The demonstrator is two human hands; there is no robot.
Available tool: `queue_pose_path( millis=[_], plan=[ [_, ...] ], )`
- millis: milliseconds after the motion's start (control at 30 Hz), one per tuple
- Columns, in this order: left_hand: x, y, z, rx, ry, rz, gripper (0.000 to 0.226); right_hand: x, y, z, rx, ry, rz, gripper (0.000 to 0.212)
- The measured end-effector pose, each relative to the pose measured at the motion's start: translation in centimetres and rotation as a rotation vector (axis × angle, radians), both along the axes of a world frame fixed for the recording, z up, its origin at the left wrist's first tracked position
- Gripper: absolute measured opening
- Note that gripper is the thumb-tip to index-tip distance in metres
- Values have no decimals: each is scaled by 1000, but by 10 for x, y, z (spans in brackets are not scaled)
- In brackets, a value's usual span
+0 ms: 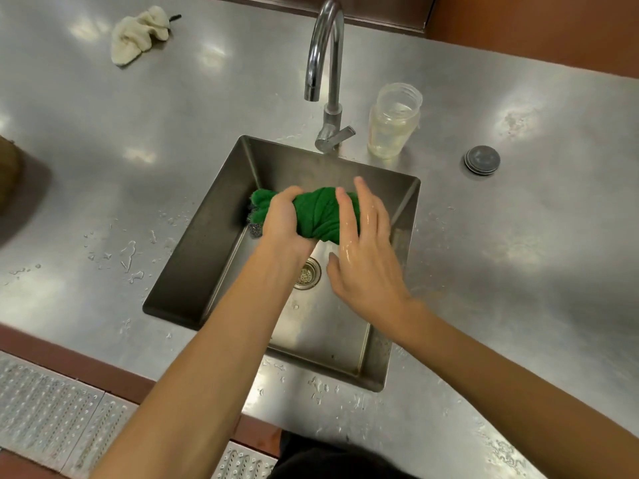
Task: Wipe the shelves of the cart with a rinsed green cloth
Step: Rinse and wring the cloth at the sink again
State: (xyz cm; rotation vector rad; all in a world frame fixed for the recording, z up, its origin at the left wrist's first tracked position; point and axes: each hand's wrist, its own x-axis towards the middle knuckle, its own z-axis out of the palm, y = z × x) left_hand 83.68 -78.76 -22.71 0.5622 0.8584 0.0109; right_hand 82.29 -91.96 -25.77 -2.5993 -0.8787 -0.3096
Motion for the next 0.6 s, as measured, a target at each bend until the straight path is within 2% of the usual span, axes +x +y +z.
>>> queue_pose_path(
  millis=[100,133,233,300,433,600],
  plan=[
    [-1,-8,-1,0,28,5,21,12,5,5,-58,52,-110,90],
    [1,-9,-2,19,44,27,19,19,7,11,-57,94,-117,83],
    [7,-8,-2,152,75,158,8,33,11,23,-10,197,-113,39],
    [11,-6,3,271,57,217,13,36,15,23,61,290,-138,26],
    [10,-5,17,394,-82,181,25,36,18,30,188,582,-88,23],
    [6,-3,18,439,-206,74,31,41,9,35,388,971,85,23]
  ],
)
